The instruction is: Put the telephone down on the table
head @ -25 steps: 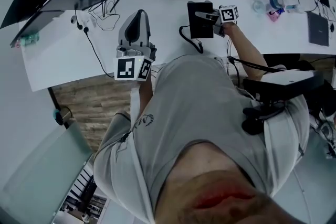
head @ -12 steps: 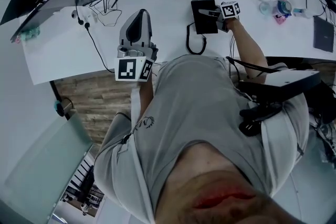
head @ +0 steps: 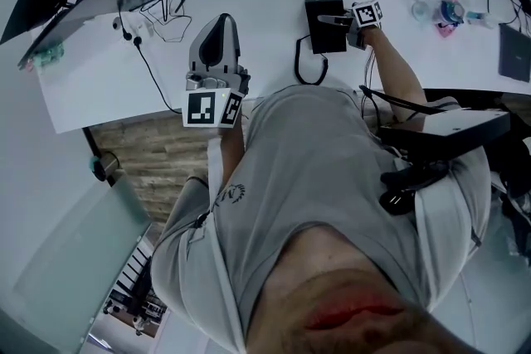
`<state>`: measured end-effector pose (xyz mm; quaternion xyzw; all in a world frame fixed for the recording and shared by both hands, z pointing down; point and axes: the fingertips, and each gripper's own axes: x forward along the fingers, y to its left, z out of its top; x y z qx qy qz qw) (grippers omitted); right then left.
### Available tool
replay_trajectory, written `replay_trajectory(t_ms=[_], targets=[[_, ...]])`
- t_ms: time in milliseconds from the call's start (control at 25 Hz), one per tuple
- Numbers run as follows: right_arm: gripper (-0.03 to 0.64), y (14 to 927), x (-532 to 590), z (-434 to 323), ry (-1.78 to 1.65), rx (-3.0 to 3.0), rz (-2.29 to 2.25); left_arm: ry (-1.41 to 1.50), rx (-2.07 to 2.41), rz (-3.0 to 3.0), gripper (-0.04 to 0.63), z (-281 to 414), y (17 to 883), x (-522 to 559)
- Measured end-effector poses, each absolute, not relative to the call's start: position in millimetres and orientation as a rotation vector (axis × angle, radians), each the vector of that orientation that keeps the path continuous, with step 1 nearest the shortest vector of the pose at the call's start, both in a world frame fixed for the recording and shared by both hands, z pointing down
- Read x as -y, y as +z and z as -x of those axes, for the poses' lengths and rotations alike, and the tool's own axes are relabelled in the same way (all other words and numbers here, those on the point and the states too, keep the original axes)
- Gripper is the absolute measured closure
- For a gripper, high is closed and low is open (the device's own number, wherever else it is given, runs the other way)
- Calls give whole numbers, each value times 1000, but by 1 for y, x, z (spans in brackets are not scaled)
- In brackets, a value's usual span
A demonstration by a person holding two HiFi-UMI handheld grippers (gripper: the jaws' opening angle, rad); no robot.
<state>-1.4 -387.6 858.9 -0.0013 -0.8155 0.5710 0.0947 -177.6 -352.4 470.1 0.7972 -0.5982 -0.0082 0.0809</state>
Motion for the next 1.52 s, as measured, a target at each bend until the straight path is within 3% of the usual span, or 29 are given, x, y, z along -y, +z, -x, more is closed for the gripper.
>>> replay_trajectory(t_ms=[240,720,1040,1280,1520], targets=[[393,858,390,2,1709,2416,-19,-37,1796,-2392,586,175,469,350],[285,877,402,-18,1810,2322,-325,-109,1804,-2436,586,173,454,336],[270,883,395,-84,1481,2266,-558,-158,1852,-2431,586,188,452,323],[270,803,434,-147,1236,2383,-953,-141,1886,-2386,586,211,459,327],[270,614,467,-154,890,2681,-1300,-123,1878,-2422,586,224,443,344]])
